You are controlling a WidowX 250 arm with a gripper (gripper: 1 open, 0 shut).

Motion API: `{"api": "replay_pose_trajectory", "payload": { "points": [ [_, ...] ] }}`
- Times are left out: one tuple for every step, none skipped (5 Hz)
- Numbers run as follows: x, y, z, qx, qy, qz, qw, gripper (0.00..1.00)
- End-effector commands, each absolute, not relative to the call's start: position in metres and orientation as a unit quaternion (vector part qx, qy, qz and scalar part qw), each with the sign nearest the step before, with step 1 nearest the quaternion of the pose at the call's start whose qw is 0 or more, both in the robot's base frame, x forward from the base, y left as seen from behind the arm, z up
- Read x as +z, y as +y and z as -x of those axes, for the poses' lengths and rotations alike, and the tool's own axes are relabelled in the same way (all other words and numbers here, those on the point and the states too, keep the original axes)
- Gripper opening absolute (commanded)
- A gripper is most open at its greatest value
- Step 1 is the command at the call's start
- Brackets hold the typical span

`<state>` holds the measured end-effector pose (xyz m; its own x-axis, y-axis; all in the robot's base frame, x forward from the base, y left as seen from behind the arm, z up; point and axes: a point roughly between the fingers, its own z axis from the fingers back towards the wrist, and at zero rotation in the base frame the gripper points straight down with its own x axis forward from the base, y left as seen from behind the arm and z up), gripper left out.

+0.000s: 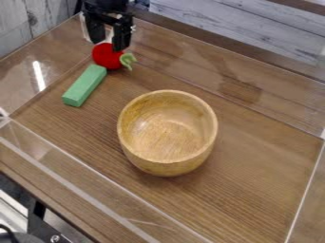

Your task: Move the red object to the right side of the table

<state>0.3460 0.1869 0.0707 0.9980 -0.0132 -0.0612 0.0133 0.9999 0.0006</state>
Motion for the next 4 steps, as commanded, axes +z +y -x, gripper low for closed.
{"api": "replay_pose_trajectory", "payload": {
  "points": [
    [0.083,0.192,-0.349,0.001,0.014,-0.017,1.000,1.00],
    [0.071,0.192,-0.350,0.003,0.026,-0.017,1.000,1.00],
    [0.069,0.191,-0.350,0.005,0.028,-0.018,0.999,0.00],
    [0.082,0.187,-0.350,0.011,0.019,-0.021,1.000,0.00]
  ]
}}
